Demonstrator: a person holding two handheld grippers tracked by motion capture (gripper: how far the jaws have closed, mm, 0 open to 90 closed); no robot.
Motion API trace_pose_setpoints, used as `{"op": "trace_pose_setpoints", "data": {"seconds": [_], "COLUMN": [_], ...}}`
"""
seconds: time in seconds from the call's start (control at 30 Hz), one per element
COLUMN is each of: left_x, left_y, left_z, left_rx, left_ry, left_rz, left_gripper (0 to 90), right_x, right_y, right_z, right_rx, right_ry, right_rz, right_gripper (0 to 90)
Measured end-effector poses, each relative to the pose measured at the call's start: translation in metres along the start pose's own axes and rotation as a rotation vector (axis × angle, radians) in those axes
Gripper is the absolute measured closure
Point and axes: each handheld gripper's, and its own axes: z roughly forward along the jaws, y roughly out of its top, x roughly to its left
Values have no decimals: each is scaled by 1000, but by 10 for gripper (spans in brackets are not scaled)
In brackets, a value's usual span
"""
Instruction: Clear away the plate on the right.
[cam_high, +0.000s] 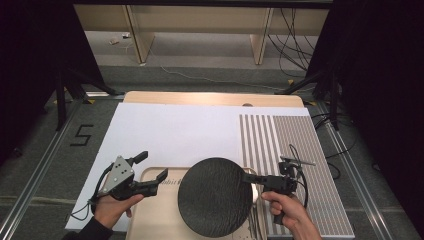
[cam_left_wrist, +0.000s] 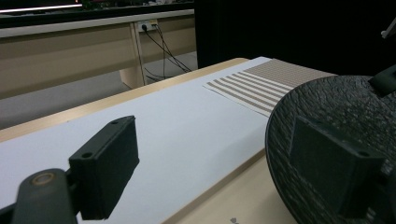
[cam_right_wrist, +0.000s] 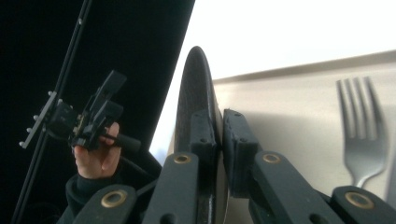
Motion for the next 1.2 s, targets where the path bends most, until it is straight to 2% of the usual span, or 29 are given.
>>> {"op": "trace_pose_setpoints", "data": {"seconds": [0.27,0.53,0.9,1.0,1.1,1.2], "left_x": [0,0,0,0,0,0], "left_y": [0,0,0,0,0,0], "left_z": [0,0,0,0,0,0], "left_rx": [0,-1,0,0,1,1], "left_ry": [0,0,-2,-2,-3,-3], "left_rz": [-2,-1,-3,-3,-4,-2], "left_gripper": [157,156,157,157,157,157], "right_x": [3,4,5,3,4,5], "right_y": [-3,-4,-4,-4,-4,-4], "right_z": [16,27,33,33,33,34], "right_rx": [54,75,99,103,105,109], "right_ry": [-20,-32,-69,-100,-112,-134], "right_rz": [-15,-20,-44,-54,-63,-91], "right_gripper": [839,833,839,850,852,864]}}
